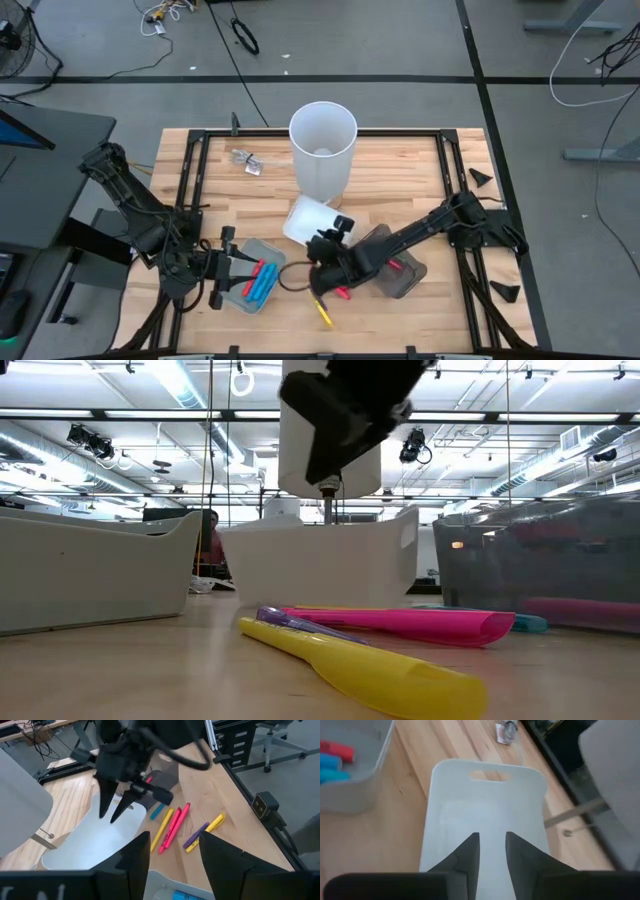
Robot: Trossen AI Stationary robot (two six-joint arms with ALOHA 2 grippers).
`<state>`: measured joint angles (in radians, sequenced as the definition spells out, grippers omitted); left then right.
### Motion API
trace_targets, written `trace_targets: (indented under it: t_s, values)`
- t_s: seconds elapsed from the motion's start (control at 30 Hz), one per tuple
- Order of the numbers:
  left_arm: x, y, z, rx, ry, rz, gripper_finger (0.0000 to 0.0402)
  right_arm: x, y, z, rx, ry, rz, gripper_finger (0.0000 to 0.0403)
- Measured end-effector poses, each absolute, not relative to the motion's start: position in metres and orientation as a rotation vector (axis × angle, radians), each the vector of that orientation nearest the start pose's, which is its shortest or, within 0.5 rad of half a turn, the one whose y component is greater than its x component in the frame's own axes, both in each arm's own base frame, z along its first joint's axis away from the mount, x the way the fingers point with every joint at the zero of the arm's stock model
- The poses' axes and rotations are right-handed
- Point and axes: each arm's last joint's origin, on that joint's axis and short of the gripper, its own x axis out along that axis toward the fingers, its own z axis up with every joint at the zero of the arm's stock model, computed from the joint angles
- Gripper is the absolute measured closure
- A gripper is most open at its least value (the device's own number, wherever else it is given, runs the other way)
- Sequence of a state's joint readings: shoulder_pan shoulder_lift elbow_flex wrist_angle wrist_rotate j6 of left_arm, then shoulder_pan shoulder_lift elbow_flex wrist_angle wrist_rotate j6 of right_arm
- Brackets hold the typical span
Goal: Pick & Place Markers
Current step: Adjust the white bin
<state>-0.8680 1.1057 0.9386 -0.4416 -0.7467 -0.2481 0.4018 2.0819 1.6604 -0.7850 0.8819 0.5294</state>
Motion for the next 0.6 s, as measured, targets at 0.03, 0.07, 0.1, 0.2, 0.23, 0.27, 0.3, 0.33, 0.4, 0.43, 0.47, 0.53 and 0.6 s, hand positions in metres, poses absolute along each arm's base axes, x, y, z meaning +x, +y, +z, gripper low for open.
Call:
trace_targets:
  t_s: [0.03,0.07,0.1,0.2,0.23,0.27,0.3,0.33,0.4,0.43,0.47,0.53,0.6]
  values:
    - [0.161,-0.16,0.307,0.194,0.429,-0.064,0.0225,0.406,0.143,0.208,-0.227,0.809,-0.64,0.0308]
    - [0.161,-0.16,0.307,0.193,0.428,-0.064,0.0225,0.41,0.139,0.209,-0.207,0.801,-0.636,0.0308]
    - [0.161,-0.16,0.307,0.192,0.427,-0.064,0.0225,0.413,0.135,0.21,-0.194,0.791,-0.633,0.0308]
    - [0.161,-0.16,0.307,0.192,0.427,-0.064,0.0225,0.421,0.125,0.211,-0.162,0.775,-0.62,0.0308]
    - [0.161,-0.16,0.307,0.191,0.427,-0.064,0.0225,0.423,0.122,0.211,-0.157,0.777,-0.608,0.0308]
    - [0.161,-0.16,0.307,0.191,0.427,-0.064,0.0225,0.425,0.12,0.212,-0.155,0.78,-0.593,0.0308]
    - [0.161,-0.16,0.307,0.19,0.427,-0.064,0.0225,0.426,0.118,0.212,-0.152,0.785,-0.582,0.0308]
    - [0.161,-0.16,0.307,0.19,0.427,-0.064,0.0225,0.427,0.116,0.212,-0.147,0.792,-0.572,0.0308]
    - [0.161,-0.16,0.307,0.19,0.427,-0.064,0.0225,0.429,0.111,0.211,-0.12,0.816,-0.542,0.0308]
    - [0.161,-0.16,0.307,0.19,0.427,-0.064,0.0225,0.43,0.108,0.21,-0.105,0.829,-0.524,0.0308]
    - [0.161,-0.16,0.307,0.19,0.426,-0.064,0.0225,0.431,0.106,0.21,-0.095,0.839,-0.51,0.0308]
    - [0.161,-0.16,0.307,0.19,0.427,-0.064,0.0225,0.431,0.104,0.21,-0.1,0.848,-0.501,0.0308]
    - [0.161,-0.16,0.307,0.19,0.426,-0.064,0.0225,0.431,0.104,0.21,-0.115,0.852,-0.494,0.0308]
